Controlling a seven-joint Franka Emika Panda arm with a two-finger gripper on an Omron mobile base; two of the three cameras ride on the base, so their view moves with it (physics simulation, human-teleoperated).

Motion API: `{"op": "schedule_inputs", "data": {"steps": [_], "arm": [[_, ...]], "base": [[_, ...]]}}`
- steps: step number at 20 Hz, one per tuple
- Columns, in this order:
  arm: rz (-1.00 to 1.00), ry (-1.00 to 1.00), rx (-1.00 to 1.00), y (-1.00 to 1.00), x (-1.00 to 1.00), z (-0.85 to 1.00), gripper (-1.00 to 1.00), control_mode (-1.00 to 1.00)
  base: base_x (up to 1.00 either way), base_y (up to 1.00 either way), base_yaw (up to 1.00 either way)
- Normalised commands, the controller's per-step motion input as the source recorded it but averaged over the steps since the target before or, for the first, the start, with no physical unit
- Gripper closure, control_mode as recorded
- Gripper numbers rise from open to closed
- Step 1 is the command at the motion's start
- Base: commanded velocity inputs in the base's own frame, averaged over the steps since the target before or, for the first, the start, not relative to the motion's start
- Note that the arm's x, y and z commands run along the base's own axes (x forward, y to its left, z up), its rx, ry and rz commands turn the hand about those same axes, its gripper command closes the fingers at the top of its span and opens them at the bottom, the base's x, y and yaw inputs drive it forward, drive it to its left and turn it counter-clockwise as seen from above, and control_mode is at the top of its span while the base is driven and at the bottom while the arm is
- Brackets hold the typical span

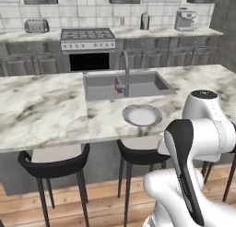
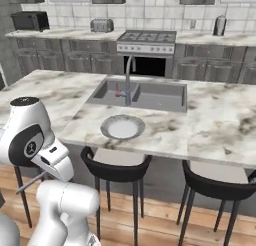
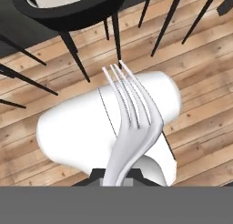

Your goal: Take the fork and place it on the left side of the plate. Then take the spoon and place it on the right side of the plate. Make sure they're directly next to the plate.

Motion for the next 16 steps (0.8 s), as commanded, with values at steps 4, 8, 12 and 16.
{"op": "schedule_inputs", "data": {"steps": [4, 8, 12, 16], "arm": [[0.00, 0.00, 0.00, 0.00, 0.00, 0.00, 1.00, 1.00], [0.00, 0.00, 0.00, 0.00, 0.00, 0.00, 1.00, 1.00], [0.00, 0.00, 0.00, 0.00, 0.00, 0.00, 1.00, 1.00], [0.00, 0.00, 0.00, 0.00, 0.00, 0.00, 1.00, 1.00]], "base": [[0.44, -0.41, 0.36], [0.25, -0.43, 0.29], [0.17, -0.41, 0.22], [0.20, -0.34, 0.15]]}}
